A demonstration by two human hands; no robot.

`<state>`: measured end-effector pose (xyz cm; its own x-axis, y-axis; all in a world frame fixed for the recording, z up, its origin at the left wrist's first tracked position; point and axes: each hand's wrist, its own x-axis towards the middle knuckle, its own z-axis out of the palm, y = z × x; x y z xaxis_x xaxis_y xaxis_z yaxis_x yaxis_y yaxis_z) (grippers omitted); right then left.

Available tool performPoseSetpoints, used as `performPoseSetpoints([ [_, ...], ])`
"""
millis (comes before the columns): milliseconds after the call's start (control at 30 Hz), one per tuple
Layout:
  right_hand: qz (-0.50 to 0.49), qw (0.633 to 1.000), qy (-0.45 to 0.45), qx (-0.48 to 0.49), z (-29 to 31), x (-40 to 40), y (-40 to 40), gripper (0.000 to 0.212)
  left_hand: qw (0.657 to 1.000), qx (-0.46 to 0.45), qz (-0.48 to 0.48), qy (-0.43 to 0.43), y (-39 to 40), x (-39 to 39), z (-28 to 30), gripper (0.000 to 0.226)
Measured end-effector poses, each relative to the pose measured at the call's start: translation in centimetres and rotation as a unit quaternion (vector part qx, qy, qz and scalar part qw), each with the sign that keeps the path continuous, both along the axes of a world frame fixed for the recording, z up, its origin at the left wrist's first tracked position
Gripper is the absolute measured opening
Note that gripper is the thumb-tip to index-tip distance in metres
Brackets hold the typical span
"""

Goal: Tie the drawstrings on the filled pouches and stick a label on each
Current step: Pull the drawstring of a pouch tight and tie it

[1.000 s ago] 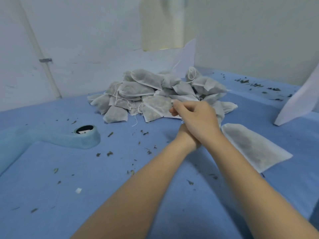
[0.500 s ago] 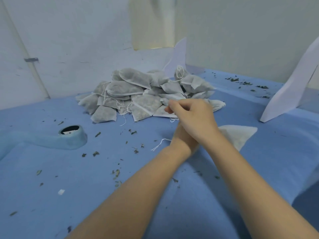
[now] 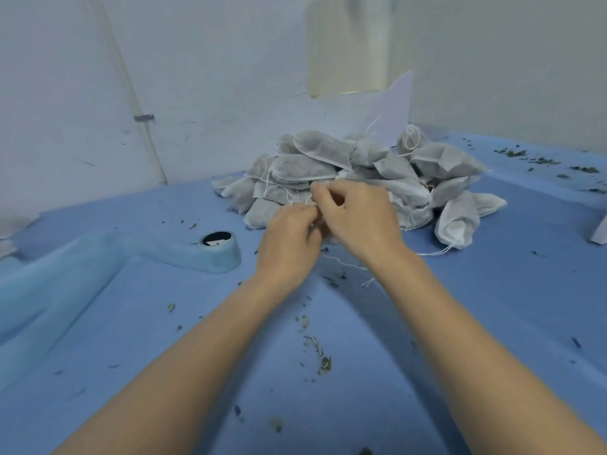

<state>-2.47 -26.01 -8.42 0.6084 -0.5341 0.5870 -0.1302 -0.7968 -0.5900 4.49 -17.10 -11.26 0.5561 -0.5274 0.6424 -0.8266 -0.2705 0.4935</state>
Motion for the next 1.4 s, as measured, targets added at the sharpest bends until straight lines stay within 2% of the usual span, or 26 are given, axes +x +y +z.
performPoseSetpoints([
  [67, -0.027, 0.999, -0.017, -0.012, -0.3, 0.8, 0.4, 0.039, 1.000, -0.005, 0.002, -0.005, 1.1, 0.6, 0.1, 0.007],
  [167, -0.035, 0.992, -0.118, 0.032, -1.0, 1.4, 0.8, 0.027, 1.000, -0.019, 0.003, 0.019, 2.6, 1.8, -0.4, 0.007],
  [233, -0.025, 0.974, -0.189, 0.120, -1.7, 1.7, 0.7, 0.021, 0.997, -0.032, 0.009, 0.064, 3.0, 1.8, -0.7, 0.008],
  [333, -0.006, 0.928, -0.207, 0.310, -2.6, 2.2, 0.1, 0.026, 0.981, -0.093, 0.020, 0.171, 2.9, 1.6, -0.9, 0.014],
  [400, 0.064, 0.881, -0.165, 0.438, -3.0, 2.5, -0.2, 0.038, 0.951, -0.146, -0.003, 0.272, 2.7, 1.4, -0.9, 0.015],
  [433, 0.092, 0.873, -0.123, 0.463, -3.2, 2.6, -0.2, 0.044, 0.930, -0.171, -0.028, 0.325, 2.5, 1.2, -1.0, 0.011],
  [533, 0.111, 0.912, 0.019, 0.394, -4.1, 2.7, 0.1, 0.050, 0.863, -0.229, -0.083, 0.442, 2.2, 0.5, -1.6, 0.009],
  [600, 0.112, 0.930, 0.053, 0.347, -4.5, 2.5, 0.1, 0.053, 0.846, -0.238, -0.087, 0.470, 2.1, 0.2, -2.0, 0.012],
  [667, 0.103, 0.935, 0.066, 0.332, -4.6, 2.2, 0.0, 0.053, 0.859, -0.221, -0.073, 0.456, 2.1, 0.2, -2.2, 0.022],
  [733, 0.091, 0.943, 0.071, 0.313, -4.6, 1.9, -0.2, 0.050, 0.895, -0.195, -0.048, 0.399, 2.4, 0.2, -1.9, 0.042],
  [833, 0.093, 0.960, 0.082, 0.252, -4.5, 1.8, -0.5, 0.055, 0.952, -0.165, 0.022, 0.256, 2.9, 0.1, -1.2, 0.080],
  [900, 0.099, 0.968, 0.095, 0.211, -4.4, 1.7, -0.5, 0.057, 0.980, -0.137, 0.078, 0.120, 3.4, -0.4, -0.4, 0.090],
  [1000, 0.108, 0.974, 0.097, 0.173, -4.3, 1.5, -0.2, 0.058, 0.991, -0.024, 0.090, -0.100, 3.8, -0.9, 0.2, 0.074],
  [1100, 0.084, 0.980, 0.098, 0.153, -4.3, 1.4, -0.2, 0.061, 0.966, 0.138, 0.090, -0.200, 3.6, -1.2, 0.2, 0.053],
  [1167, 0.082, 0.979, 0.096, 0.158, -4.3, 1.4, -0.2, 0.066, 0.958, 0.196, 0.095, -0.185, 3.3, -1.3, 0.1, 0.053],
  [1233, 0.097, 0.978, 0.093, 0.161, -4.2, 1.4, -0.1, 0.069, 0.974, 0.180, 0.070, -0.118, 3.1, -1.2, 0.0, 0.056],
  [1300, 0.118, 0.975, 0.067, 0.178, -4.0, 1.4, 0.1, 0.058, 0.986, 0.155, 0.028, -0.050, 3.0, -0.8, -0.1, 0.058],
  [1400, 0.145, 0.969, 0.040, 0.195, -3.9, 1.5, 0.3, 0.042, 0.985, 0.144, -0.058, 0.080, 3.0, -0.5, 0.1, 0.061],
])
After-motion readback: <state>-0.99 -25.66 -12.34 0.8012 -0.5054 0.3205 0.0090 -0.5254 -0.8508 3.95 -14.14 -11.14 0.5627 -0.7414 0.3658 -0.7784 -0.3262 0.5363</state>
